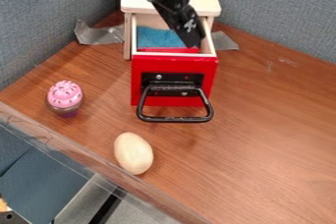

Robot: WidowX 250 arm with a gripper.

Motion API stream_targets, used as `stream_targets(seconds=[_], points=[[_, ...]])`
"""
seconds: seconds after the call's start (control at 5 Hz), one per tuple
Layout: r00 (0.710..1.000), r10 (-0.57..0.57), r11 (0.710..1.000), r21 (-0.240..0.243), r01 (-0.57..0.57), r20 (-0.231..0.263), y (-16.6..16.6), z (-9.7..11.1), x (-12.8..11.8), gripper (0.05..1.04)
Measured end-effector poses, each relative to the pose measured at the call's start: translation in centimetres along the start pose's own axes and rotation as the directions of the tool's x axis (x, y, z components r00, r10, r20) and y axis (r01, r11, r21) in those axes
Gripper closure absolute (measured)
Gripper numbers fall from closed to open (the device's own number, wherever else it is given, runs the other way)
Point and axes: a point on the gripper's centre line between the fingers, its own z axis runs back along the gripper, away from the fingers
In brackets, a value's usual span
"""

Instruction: Close the drawer

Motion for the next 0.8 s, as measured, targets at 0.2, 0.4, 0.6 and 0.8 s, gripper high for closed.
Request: stream_targets(seconds=[0.2, 0.4, 0.6, 0.8], points=[[0.994, -0.109, 0.990, -0.098, 0.105, -0.029, -4.5, -0.4, -0.6, 0.083], [0.990, -0.090, 0.983, -0.168, 0.072, -0.104, -7.4, -1.7, -1.8, 0.084], [0.982, -0.076, 0.981, -0.189, 0.042, -0.173, -9.2, -2.6, -2.6, 0.084], [0.944, -0.112, 0.963, -0.268, 0.026, -0.310, -10.0, -3.7, -3.8, 0.084]])
